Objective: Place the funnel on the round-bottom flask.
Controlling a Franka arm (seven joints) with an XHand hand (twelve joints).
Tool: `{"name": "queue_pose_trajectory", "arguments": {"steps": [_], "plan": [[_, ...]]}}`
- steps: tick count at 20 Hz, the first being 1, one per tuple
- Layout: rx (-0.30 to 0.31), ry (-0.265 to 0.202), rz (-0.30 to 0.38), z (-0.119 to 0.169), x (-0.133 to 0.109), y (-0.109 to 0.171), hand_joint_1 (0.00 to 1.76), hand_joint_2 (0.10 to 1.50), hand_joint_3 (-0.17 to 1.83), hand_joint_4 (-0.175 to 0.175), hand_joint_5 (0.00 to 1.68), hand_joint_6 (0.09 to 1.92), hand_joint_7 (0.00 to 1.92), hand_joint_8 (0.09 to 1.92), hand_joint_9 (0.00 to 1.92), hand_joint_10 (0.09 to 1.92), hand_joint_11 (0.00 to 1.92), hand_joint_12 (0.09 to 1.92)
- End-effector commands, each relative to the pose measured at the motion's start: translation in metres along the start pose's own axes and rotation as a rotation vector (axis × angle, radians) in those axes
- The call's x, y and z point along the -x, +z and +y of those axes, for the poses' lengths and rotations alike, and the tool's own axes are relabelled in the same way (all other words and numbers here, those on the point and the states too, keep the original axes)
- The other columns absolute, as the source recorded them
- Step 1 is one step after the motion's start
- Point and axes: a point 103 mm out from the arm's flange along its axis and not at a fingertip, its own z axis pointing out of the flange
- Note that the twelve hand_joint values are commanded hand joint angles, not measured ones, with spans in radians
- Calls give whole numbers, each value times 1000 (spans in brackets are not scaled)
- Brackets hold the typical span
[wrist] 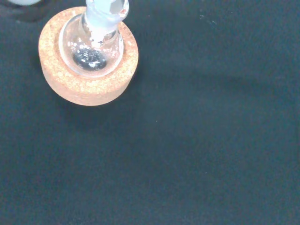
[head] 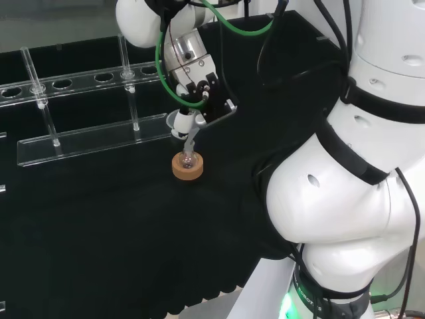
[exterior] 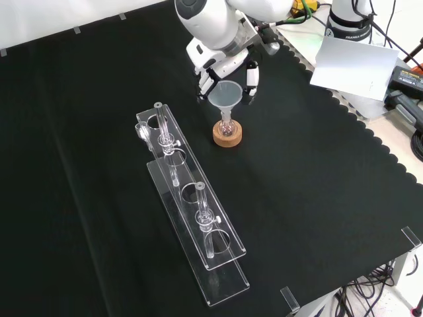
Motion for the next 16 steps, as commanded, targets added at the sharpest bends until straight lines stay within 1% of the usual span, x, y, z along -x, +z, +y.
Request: {"name": "queue_pose_trajectory", "arguments": {"steps": [1, 4, 7, 16], "plan": [[-3, 2, 8, 1, 0, 0, 798, 775, 526, -31, 703, 674, 677, 718, 883, 440, 658, 1191], [-6, 2, -2, 2, -2, 0, 796, 771, 525, -32, 687, 672, 666, 717, 872, 441, 654, 1193], [-4, -1, 4, 2, -2, 1, 793, 768, 526, -33, 668, 670, 656, 717, 864, 443, 650, 1195], [-1, -5, 0, 2, -4, 0, 783, 757, 537, -35, 596, 695, 544, 740, 790, 493, 608, 1224]]}}
